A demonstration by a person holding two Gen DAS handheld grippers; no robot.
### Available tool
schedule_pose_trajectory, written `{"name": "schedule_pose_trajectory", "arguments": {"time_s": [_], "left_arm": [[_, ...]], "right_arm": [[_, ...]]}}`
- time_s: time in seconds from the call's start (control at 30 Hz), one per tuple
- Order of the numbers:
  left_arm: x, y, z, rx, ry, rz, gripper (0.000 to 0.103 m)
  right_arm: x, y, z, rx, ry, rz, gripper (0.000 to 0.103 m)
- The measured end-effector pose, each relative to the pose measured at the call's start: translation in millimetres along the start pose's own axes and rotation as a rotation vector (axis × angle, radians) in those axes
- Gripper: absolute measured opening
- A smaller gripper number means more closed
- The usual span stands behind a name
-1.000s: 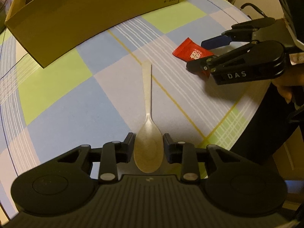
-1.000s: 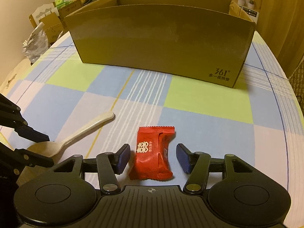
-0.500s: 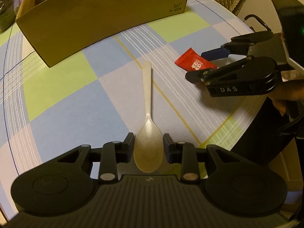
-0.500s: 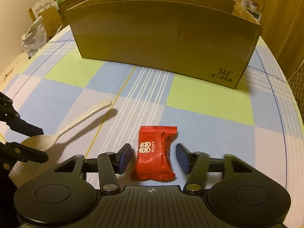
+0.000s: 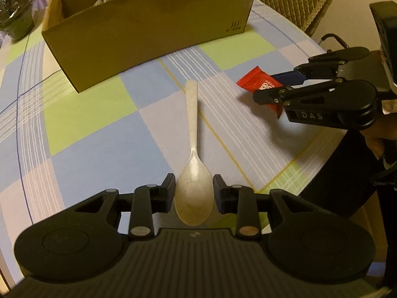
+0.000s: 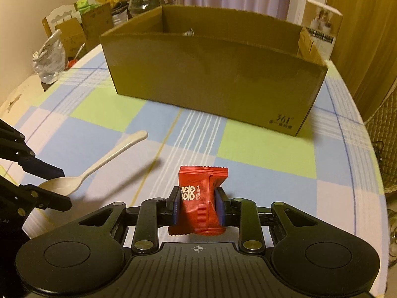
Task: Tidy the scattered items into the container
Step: 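Lift spoon and candy packet and carry both over the cardboard box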
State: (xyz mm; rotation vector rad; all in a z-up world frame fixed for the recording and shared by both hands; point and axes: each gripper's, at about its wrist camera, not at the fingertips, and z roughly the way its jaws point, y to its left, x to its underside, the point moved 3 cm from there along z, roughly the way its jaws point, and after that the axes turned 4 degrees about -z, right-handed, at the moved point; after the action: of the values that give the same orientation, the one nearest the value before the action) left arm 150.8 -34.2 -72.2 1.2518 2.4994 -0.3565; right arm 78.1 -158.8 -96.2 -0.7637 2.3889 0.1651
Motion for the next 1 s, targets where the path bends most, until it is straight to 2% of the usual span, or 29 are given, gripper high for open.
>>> {"name": "schedule_pose_trajectory", "arguments": {"time_s": [0.53, 1.0], "left_arm": [[2, -16, -45, -0.024, -0.078, -0.033, 0.027], [-4, -36, -62, -0.017, -0.123, -0.037, 0.027]], "right_arm": [[1, 3, -52, 0.031, -0.067, 0.019, 0.031], [8, -11, -77, 0.059, -0.088, 0.052, 0.031]]}}
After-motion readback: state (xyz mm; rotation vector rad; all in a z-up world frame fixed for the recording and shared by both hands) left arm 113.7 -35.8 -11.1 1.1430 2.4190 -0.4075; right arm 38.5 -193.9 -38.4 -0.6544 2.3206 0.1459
